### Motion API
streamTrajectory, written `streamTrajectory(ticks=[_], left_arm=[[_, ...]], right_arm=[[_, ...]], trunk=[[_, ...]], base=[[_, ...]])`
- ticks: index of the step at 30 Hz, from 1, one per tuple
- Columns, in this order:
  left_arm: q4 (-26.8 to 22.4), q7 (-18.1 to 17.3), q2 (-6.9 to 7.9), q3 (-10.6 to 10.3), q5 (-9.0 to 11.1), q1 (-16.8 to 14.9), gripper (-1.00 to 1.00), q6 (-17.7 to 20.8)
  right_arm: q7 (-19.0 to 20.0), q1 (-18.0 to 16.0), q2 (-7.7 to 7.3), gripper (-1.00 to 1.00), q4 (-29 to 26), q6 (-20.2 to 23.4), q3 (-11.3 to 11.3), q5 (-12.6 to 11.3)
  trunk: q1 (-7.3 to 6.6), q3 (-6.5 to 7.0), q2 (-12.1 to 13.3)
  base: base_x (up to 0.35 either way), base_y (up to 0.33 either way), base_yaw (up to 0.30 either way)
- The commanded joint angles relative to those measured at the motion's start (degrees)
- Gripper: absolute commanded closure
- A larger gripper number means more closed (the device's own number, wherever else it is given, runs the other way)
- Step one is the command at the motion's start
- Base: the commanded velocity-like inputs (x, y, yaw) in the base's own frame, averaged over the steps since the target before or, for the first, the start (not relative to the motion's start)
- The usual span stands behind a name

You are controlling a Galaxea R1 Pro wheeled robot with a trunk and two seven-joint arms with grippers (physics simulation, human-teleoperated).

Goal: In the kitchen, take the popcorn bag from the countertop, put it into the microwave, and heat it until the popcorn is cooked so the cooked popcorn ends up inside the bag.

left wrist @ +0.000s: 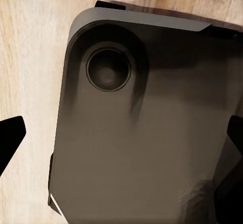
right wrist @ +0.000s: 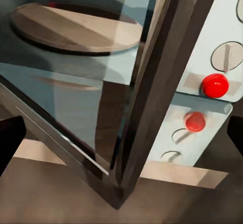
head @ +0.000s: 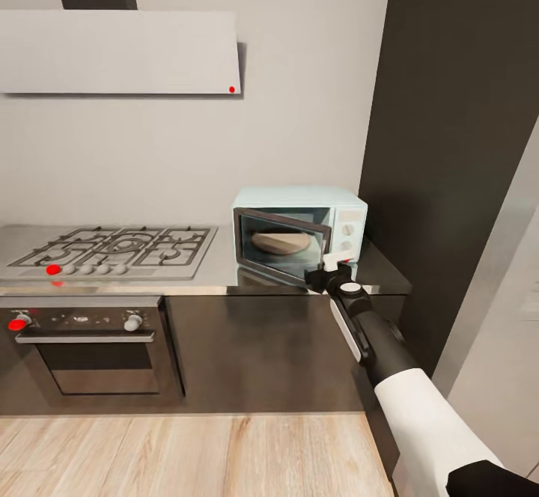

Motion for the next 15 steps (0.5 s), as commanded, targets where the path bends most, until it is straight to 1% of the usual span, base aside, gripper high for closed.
streamTrajectory(ticks=[1,5,7,9,10,12,13,15], left_arm=[[-0.1,0.1,-0.01,0.0,0.4,0.0,-1.00,0.0],[-0.1,0.1,-0.01,0.0,0.4,0.0,-1.00,0.0],[-0.1,0.1,-0.01,0.0,0.4,0.0,-1.00,0.0],[-0.1,0.1,-0.01,0.0,0.4,0.0,-1.00,0.0],[-0.1,0.1,-0.01,0.0,0.4,0.0,-1.00,0.0],[-0.1,0.1,-0.01,0.1,0.4,0.0,-1.00,0.0],[-0.1,0.1,-0.01,0.1,0.4,0.0,-1.00,0.0],[-0.1,0.1,-0.01,0.1,0.4,0.0,-1.00,0.0]], right_arm=[[-0.1,0.0,-0.04,-1.00,-0.1,0.4,0.1,0.3],[0.2,-0.4,-0.23,-1.00,-0.6,1.4,0.1,0.2],[0.3,-0.5,-0.30,-1.00,-2.6,3.2,0.0,0.3],[0.5,-0.4,-0.52,-1.00,-5.6,6.6,0.0,0.3],[0.5,-0.2,-1.39,-1.00,-6.6,8.2,-0.1,0.3],[0.6,-0.1,-4.57,-1.00,-7.4,10.9,-1.1,0.2],[0.9,-0.1,-5.89,-1.00,-7.5,11.7,-1.4,0.1],[2.1,0.0,-8.02,-1.00,-7.5,12.5,-1.6,0.1]], trunk=[[0.00,-0.05,0.0],[0.00,-0.05,0.0],[0.00,-0.05,0.0],[0.00,-0.05,0.0],[0.00,-0.05,0.0],[0.00,-0.05,0.0],[0.00,-0.05,0.0],[0.00,-0.05,0.0]], base=[[0.000,0.000,0.000],[0.000,0.000,0.000],[0.000,0.000,0.000],[0.000,0.000,0.000],[0.000,0.000,0.000],[0.000,0.000,0.000],[0.000,0.000,0.000],[0.000,0.000,0.000]])
